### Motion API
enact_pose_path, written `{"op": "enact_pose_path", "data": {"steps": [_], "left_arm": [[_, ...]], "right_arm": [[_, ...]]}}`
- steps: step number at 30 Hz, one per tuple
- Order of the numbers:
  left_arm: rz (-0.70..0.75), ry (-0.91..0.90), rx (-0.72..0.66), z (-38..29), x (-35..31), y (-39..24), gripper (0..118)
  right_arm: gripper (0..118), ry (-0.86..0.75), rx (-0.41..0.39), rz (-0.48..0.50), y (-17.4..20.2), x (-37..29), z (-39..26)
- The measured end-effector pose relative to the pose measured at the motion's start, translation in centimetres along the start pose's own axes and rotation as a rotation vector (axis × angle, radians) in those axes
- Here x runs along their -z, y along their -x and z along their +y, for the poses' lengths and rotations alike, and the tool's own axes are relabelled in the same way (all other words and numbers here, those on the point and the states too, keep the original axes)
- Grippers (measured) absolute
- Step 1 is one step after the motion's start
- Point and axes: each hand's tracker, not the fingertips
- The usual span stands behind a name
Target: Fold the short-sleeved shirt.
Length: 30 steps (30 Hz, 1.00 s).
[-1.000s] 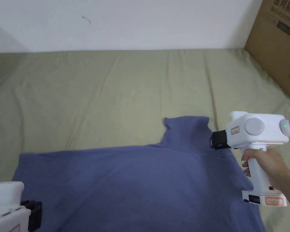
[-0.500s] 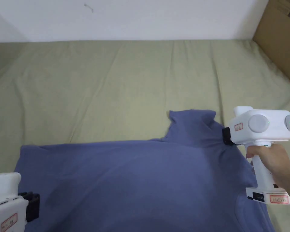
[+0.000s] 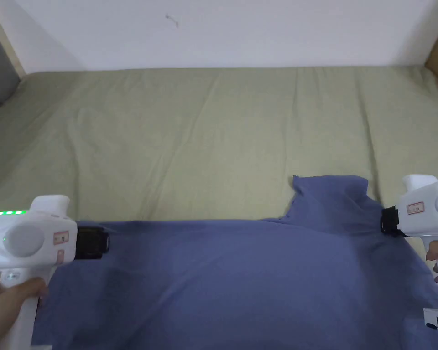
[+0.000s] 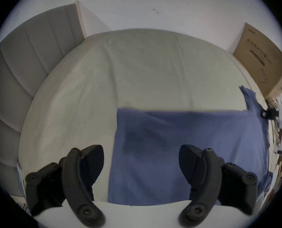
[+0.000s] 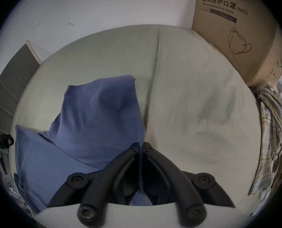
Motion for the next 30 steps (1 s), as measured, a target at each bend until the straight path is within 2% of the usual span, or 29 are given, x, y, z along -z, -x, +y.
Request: {"op": "enact_pose_path", "data": {"steps": [5, 7, 9, 11, 12, 14, 15, 16, 18, 22, 30], "left_arm": [[0.019, 0.026, -0.035, 2.4, 4.5, 0.3, 97], [-0.021, 0.083, -0.058, 2.4, 6.1, 0.3, 97], [0.000, 0.065, -0.029, 2.4, 5.8, 0.0, 96], [-0.008, 0.051, 0.005, 2.5, 5.3, 0.0, 80], [-0.008, 0.039, -0.007, 2.6, 5.0, 0.1, 68], [-0.018, 0.040, -0.007, 2.4, 3.4, -0.6, 38], [-0.041, 0.040, -0.002, 2.4, 2.8, -0.9, 13], [-0.089, 0.051, -0.009, 2.4, 2.3, -1.3, 3], [-0.019, 0.042, 0.075, 2.1, 1.3, -1.6, 3], [-0.048, 0.012, 0.044, 1.3, -2.8, -1.2, 3], [-0.058, -0.108, 0.093, -3.0, -14.1, 1.3, 3]], "right_arm": [[3, 0.003, 0.006, 0.014, -0.4, 0.4, -0.1], [3, 0.003, 0.002, 0.017, -0.4, 0.6, -0.1], [3, 0.004, -0.010, 0.014, -0.4, 0.7, -0.1], [3, 0.004, -0.009, 0.014, -0.3, 0.6, 0.0], [3, 0.004, -0.002, 0.016, -0.4, 0.4, 0.1], [3, -0.004, 0.011, 0.027, -0.5, -0.4, 0.0], [3, -0.007, 0.013, 0.029, -0.5, -1.1, 0.0], [3, -0.012, 0.012, 0.033, -0.4, -1.8, 0.0], [3, -0.031, 0.007, 0.039, -0.4, -3.6, 0.0], [3, -0.083, 0.044, 0.064, -0.7, -7.5, -0.3], [3, -0.162, -0.045, 0.077, -1.0, -17.5, -5.8]]}}
